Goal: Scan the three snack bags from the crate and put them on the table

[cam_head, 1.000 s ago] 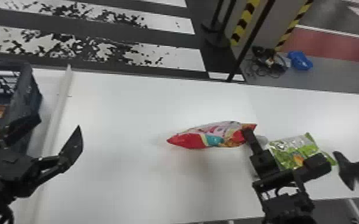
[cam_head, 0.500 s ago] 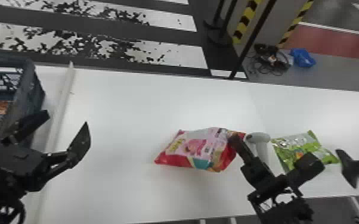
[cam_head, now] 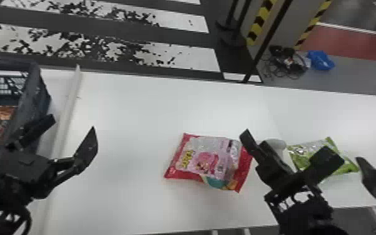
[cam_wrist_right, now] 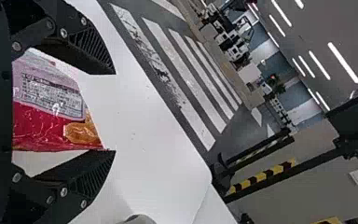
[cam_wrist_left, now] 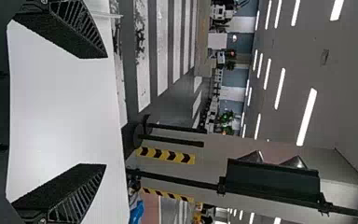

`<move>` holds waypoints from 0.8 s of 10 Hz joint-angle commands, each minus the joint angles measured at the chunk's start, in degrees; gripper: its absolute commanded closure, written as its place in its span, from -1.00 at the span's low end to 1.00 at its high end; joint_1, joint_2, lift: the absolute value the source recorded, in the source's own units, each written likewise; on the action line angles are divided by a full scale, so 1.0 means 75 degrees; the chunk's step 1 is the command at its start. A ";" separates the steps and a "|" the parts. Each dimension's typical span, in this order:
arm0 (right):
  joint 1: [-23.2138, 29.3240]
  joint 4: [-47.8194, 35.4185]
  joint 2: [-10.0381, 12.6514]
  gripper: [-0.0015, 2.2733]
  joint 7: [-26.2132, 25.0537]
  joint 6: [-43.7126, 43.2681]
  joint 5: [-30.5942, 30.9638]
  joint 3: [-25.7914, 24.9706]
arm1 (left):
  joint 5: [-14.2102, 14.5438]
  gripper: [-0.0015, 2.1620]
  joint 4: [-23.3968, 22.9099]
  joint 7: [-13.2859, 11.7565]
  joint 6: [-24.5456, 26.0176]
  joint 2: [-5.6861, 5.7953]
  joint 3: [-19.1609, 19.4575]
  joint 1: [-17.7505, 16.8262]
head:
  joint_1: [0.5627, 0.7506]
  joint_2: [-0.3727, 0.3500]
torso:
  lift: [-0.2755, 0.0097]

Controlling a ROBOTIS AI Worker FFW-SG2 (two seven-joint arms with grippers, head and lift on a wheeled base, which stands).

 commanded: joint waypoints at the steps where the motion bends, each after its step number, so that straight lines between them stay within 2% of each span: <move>1: -0.0155 -0.0441 -0.0262 -0.93 -0.0035 0.0234 0.1074 0.0203 | 0.0000 -0.97 0.0019 0.0000 -0.0012 -0.0020 0.0000 -0.0010 | 0.41 -0.59 | 0.28; 2: -0.0225 -0.0722 -0.0509 -0.93 -0.0199 0.0327 0.2012 0.0485 | 0.0012 -0.97 0.0019 -0.0012 -0.0012 -0.0020 0.0024 -0.0021 | 0.41 -0.58 | 0.28; 3: -0.0155 -0.1027 -0.0825 -0.93 -0.0211 0.0492 0.2398 0.0613 | 0.0024 -0.97 0.0019 -0.0012 -0.0012 -0.0020 0.0047 -0.0021 | 0.41 -0.56 | 0.28; 4: 0.0079 -0.1437 -0.1106 -0.93 0.0187 0.1195 0.2410 0.0625 | 0.0035 -0.97 0.0031 0.0000 -0.0012 -0.0020 0.0047 -0.0021 | 0.41 -0.54 | 0.28; 5: 0.0232 -0.1952 -0.1235 -0.87 0.0937 0.2835 0.2398 0.0649 | 0.0047 -0.97 0.0113 0.0012 -0.0130 -0.0020 0.0047 -0.0033 | 0.41 -0.52 | 0.28; 6: 0.0513 -0.2386 -0.1235 -0.66 0.1441 0.3913 0.2398 0.0719 | 0.0059 -0.97 0.0160 0.0012 -0.0153 -0.0020 0.0047 -0.0068 | 0.41 -0.42 | 0.28; 7: 0.0653 -0.2679 -0.1235 -0.28 0.1922 0.5367 0.2246 0.0754 | 0.0059 -0.97 0.0195 0.0012 -0.0153 -0.0020 0.0047 -0.0092 | 0.41 -0.32 | 0.28; 8: 0.0700 -0.2773 -0.1235 0.60 0.2074 0.6257 0.2094 0.0824 | 0.0059 -0.97 0.0195 0.0012 -0.0153 -0.0020 0.0059 -0.0115 | 0.41 -0.22 | 0.28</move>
